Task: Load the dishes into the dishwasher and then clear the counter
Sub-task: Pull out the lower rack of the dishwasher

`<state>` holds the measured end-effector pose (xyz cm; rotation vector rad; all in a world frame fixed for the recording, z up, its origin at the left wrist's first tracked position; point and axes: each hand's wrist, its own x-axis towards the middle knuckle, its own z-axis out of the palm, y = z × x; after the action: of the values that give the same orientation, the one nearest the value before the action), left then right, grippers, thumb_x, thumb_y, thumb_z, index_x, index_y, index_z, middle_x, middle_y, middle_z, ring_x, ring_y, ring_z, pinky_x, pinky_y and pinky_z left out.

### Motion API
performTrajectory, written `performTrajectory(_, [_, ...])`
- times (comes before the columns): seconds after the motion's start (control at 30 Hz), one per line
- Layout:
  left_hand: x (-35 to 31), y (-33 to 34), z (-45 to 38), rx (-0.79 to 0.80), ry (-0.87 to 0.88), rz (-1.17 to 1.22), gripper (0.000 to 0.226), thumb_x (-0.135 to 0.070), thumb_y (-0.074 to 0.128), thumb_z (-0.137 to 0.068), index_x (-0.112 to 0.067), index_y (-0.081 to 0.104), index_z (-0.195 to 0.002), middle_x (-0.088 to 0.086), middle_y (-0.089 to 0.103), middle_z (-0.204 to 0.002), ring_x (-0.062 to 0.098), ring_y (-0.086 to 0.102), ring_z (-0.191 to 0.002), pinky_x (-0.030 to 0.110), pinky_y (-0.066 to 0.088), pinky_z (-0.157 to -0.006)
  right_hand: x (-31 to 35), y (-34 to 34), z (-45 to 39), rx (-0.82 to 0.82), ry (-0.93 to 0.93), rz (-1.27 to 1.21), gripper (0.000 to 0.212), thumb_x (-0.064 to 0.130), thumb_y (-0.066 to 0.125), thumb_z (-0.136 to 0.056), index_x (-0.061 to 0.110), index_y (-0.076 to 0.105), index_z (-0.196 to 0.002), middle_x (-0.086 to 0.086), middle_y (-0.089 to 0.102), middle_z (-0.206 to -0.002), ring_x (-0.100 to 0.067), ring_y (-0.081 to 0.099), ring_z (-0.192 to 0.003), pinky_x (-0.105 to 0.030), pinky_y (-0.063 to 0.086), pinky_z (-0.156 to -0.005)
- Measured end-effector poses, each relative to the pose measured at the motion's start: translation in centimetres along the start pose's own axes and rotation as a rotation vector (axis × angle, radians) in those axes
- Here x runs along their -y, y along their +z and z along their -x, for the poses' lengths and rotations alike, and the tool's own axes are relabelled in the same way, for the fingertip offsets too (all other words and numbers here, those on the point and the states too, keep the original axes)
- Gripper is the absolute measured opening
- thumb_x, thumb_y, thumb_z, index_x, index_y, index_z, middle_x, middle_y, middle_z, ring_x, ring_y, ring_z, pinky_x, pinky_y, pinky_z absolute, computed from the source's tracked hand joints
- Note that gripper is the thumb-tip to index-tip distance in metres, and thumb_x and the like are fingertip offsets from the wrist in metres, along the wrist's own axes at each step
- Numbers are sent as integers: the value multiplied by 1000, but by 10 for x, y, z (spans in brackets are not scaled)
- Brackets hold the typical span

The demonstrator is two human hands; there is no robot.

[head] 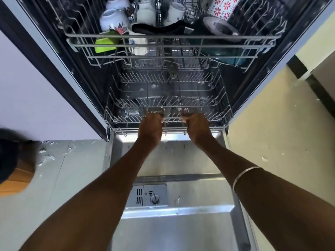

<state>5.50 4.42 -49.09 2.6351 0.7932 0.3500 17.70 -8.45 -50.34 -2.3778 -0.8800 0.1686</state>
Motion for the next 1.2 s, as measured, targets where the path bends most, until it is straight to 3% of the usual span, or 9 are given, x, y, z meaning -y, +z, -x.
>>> performTrajectory(0.1, [-11,-9,14,8,-4,17,30,-1,39,-98,-3,63,-116,20,63,-109,36,61,-102,46,52,-84,4,-1,11,-1,-15,-10,28,-4,56,-90,5,74,-110,-14,73,-104,-25,71,-94,-32,57,-85])
performTrajectory(0.27, [-14,-17,44,13,25,12,22,22,54,-72,8,67,-84,27,65,-77,43,65,-71,47,56,-59,4,-7,45,43,-16,81,23,4,55,-90,7,74,-103,-15,71,-102,-28,67,-98,-37,54,-87])
performTrajectory(0.37, [-17,-17,79,57,-4,30,23,7,49,-84,-1,70,-90,19,68,-86,37,66,-81,39,49,-67,4,-19,87,101,-28,80,30,0,50,-91,8,74,-107,-16,70,-103,-27,65,-97,-32,53,-85])
performTrajectory(0.53, [-30,-26,134,121,-56,130,33,3,46,-92,-6,73,-110,15,74,-103,27,72,-90,40,59,-82,17,-36,147,141,-38,25,34,-6,56,-90,12,73,-114,-8,73,-111,-18,71,-97,-18,49,-88])
performTrajectory(0.7, [-34,-32,191,220,-54,172,41,-8,36,-83,-11,73,-101,13,73,-94,28,69,-83,41,58,-72,22,-47,202,218,-22,112,45,-11,55,-83,15,74,-114,-11,74,-107,-25,71,-96,-28,54,-85])
performTrajectory(0.8, [-41,-39,228,238,-106,211,43,2,42,-81,-10,73,-108,13,73,-100,29,70,-92,37,58,-80,17,-48,240,278,36,125,52,-13,54,-79,21,73,-114,-8,74,-107,-25,70,-97,-29,55,-84])
performTrajectory(0.93, [-52,-45,274,290,-136,166,50,18,52,-73,-11,74,-107,10,74,-102,26,70,-95,29,54,-83,19,-57,287,361,64,91,40,-2,60,-86,25,72,-113,0,73,-110,-16,70,-100,-15,45,-82])
performTrajectory(1.03, [-51,-46,307,385,-151,139,48,15,51,-78,-17,72,-106,7,73,-98,23,70,-90,29,53,-78,20,-63,319,430,76,75,44,-5,55,-90,23,70,-120,0,70,-119,-12,67,-107,-15,45,-90])
performTrajectory(1.2, [-63,-58,347,494,-230,193,49,11,43,-87,-15,67,-121,7,69,-115,20,66,-105,29,50,-95,21,-69,359,526,91,69,48,-7,51,-89,26,69,-120,1,71,-118,-13,67,-106,-18,47,-91])
